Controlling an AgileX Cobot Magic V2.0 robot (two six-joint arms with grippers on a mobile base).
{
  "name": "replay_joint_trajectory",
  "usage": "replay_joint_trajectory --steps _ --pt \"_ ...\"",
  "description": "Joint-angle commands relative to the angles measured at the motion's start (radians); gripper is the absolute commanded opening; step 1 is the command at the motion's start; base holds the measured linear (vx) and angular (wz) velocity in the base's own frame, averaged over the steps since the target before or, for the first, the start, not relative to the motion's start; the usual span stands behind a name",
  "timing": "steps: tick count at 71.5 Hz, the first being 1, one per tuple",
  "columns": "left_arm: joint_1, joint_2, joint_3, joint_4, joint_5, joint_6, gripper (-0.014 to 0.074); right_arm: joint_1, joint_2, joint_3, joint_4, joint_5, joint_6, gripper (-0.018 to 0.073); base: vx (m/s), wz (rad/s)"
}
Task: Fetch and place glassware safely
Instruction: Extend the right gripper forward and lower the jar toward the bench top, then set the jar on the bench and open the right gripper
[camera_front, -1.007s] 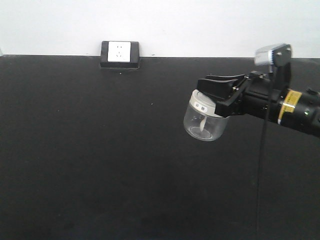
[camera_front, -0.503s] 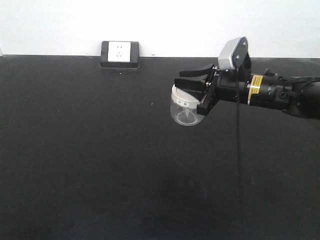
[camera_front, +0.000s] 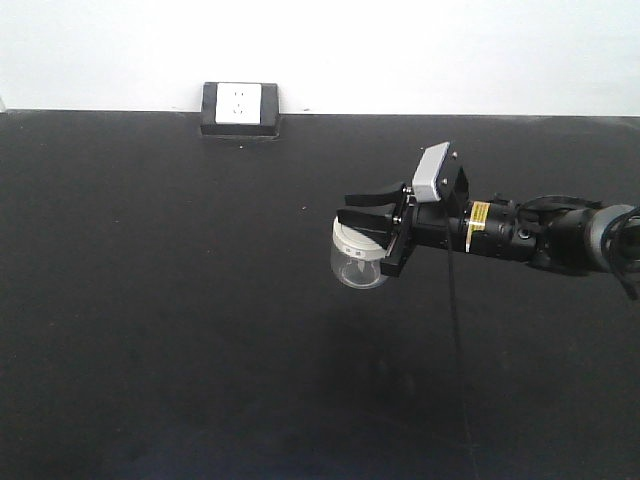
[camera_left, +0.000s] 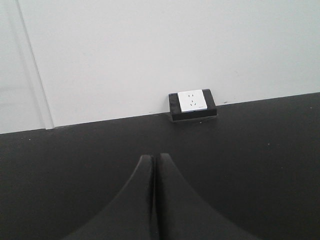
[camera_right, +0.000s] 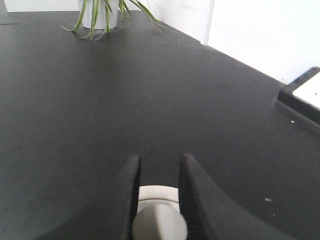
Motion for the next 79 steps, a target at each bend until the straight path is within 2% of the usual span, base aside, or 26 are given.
replay_joint_trajectory --steps 1,29,58,69,79 --pt "0.001 0.013 -0.029 -0.006 -0.07 -0.009 -0.0007 -0.003 -0.027 -0.034 0.097 -0.085 -0.051 -0.0001 0.0 0.0" --pt "0.001 0.013 -0.029 -0.006 -0.07 -0.009 -0.0007 -0.003 0.049 -0.034 0.113 -0.082 -0.154 -0.0001 0.0 0.0" --pt "0.001 0.013 -0.029 -0.006 -0.07 -0.009 -0.0007 -0.003 0.064 -0.034 0.147 -0.081 -0.158 0.0011 0.0 0.0" --pt "0.001 0.013 -0.029 -0.006 -0.07 -0.009 -0.0007 -0.003 0.064 -0.034 0.143 -0.09 -0.151 0.0085 0.0 0.0" --pt "0.001 0.013 -0.029 -0.006 -0.07 -0.009 -0.0007 -0.003 0.064 -0.034 0.145 -0.105 -0.151 0.024 0.0 0.0"
